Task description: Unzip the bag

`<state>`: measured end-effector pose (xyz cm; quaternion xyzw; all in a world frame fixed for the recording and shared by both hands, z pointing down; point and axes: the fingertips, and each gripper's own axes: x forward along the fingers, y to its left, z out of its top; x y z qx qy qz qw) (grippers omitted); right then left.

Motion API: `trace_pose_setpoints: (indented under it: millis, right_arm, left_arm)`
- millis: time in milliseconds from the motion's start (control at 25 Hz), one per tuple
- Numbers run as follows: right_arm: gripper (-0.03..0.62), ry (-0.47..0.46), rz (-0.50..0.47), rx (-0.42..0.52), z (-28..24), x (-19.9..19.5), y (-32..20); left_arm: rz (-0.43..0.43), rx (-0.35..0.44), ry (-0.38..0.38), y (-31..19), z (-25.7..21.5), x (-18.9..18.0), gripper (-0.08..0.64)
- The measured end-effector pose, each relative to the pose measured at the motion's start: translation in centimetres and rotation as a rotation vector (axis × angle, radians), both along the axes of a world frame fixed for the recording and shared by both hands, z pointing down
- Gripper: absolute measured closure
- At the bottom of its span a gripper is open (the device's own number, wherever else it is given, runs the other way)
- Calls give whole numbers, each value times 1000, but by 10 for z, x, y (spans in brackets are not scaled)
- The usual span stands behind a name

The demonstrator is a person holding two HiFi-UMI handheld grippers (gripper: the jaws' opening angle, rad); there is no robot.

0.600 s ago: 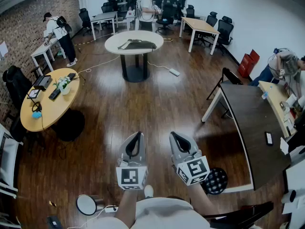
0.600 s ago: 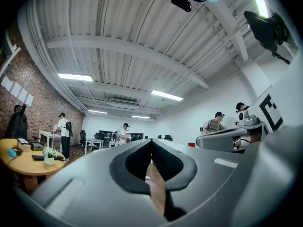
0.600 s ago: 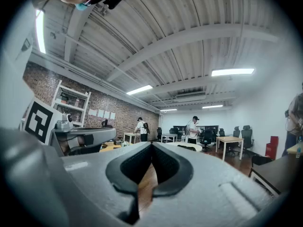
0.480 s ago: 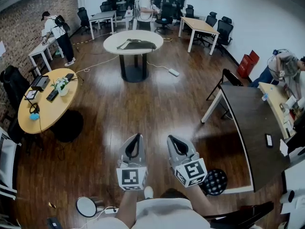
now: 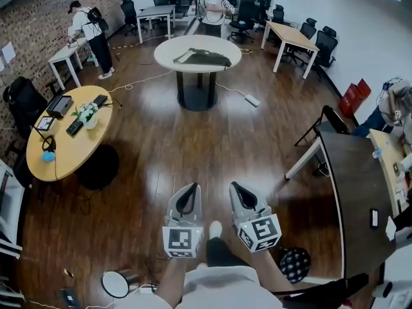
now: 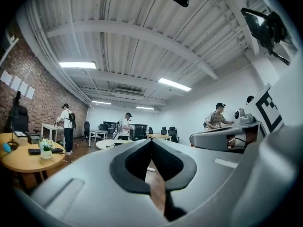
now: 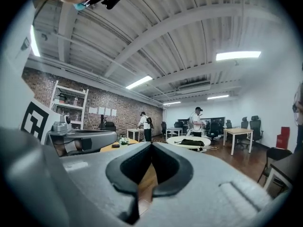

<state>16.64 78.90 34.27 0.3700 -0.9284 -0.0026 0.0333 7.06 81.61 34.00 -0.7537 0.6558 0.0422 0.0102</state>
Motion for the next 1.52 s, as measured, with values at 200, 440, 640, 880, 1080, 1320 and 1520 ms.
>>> trace_pose_setpoints:
  millis: [200,440,640,880,1080,1320,1520]
  right_arm:
    - [603,-54,-18,27,-22,-18,-111]
    - [603,-90,1,61,-39,-15,-229]
    - [603,-38,-48,-4,-2,-26,-284]
    - [603,13,-91,-7,22,-54,-349]
    - [603,61,-15,-56,44,-67,-462]
    - [603,85,30,60,-1,-113,-601]
    - [601,66,105,23,14,-130,-687]
  left_arm:
    - [12,29,-57,-106,-24,-9,541]
    - [-22,65,-95,-221,-42,-26,541]
    - [-12,-19,-87,-281,-16,-33,541]
    - [23,-49,-93,-372,4,-37,541]
    - [68,-48,-73,-484,14,-58,541]
    - [114,49,-56,-624,-27,-109,541]
    - [144,42,-49,-714,-14,-136,541]
